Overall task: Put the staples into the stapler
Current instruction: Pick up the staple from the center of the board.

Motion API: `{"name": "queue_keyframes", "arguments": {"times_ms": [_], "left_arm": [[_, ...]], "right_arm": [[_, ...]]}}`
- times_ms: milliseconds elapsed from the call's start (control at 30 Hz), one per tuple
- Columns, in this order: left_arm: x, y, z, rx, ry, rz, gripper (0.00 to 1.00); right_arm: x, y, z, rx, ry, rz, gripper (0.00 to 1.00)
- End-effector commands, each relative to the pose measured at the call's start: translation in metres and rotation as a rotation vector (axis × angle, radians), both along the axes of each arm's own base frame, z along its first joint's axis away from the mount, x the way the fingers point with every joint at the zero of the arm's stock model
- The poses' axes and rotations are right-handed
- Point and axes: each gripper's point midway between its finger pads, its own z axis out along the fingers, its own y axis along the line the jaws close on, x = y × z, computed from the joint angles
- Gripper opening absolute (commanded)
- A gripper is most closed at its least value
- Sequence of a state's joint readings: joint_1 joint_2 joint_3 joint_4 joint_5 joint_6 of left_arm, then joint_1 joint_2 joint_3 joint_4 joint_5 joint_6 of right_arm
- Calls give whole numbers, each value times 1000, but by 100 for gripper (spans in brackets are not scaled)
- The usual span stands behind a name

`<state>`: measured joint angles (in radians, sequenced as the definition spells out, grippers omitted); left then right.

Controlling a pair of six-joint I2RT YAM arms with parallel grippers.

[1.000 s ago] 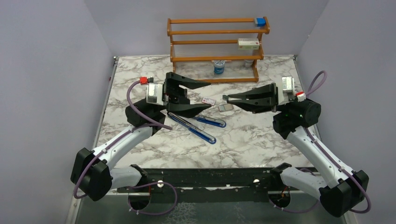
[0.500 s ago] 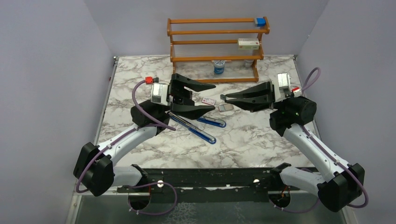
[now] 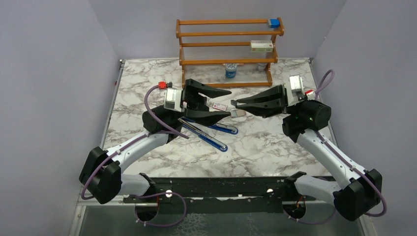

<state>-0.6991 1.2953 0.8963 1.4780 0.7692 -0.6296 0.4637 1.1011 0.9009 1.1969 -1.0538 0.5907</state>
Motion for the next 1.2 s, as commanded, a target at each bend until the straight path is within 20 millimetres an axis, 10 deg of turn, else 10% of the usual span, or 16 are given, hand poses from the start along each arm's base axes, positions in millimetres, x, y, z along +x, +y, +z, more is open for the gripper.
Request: {"name": "queue_keyframes", "arguments": {"times_ms": [0,1167], "left_arm": [[-4,2,16,-59,-53,26,63],[-7,-10,13,-39,-43,6,36]], "right_arm": [[-8,-2,4,5,-42,24,5],[-7,-1,-1,-5,-26,18,4]]}}
